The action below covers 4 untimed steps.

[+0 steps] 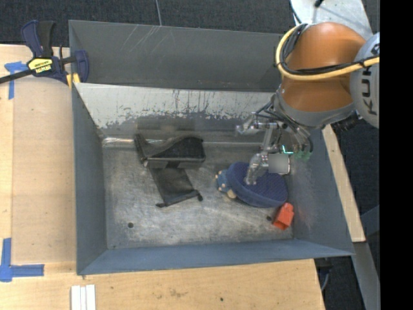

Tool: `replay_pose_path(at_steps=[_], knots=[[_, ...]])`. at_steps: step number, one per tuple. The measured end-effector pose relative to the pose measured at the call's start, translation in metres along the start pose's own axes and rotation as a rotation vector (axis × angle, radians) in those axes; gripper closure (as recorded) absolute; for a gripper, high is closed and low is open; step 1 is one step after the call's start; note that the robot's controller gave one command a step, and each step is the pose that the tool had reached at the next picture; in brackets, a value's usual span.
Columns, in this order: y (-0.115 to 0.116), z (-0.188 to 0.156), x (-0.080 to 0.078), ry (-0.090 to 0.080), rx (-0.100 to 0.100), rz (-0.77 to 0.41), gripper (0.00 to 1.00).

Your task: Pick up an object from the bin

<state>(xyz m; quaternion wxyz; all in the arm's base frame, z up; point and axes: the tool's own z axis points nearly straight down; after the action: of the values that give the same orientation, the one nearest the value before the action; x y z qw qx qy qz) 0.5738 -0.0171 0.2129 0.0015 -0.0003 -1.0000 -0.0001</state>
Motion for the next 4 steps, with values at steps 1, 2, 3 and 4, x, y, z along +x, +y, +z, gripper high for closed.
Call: replay_pose_path(at_steps=[1,2,3,4], knots=[[-0.0617,0.1414,0.0086,-0.011,-0.002,0.067,0.0],[-0.0615,0.1397,0.0073,-0.009,-0.001,0.066,0.0],[-0.0616,0.1388,0.0062,-0.01,0.0,0.065,0.0],[-0.0617,0.1382,0.005,-0.012,0.0,0.063,0.0]])
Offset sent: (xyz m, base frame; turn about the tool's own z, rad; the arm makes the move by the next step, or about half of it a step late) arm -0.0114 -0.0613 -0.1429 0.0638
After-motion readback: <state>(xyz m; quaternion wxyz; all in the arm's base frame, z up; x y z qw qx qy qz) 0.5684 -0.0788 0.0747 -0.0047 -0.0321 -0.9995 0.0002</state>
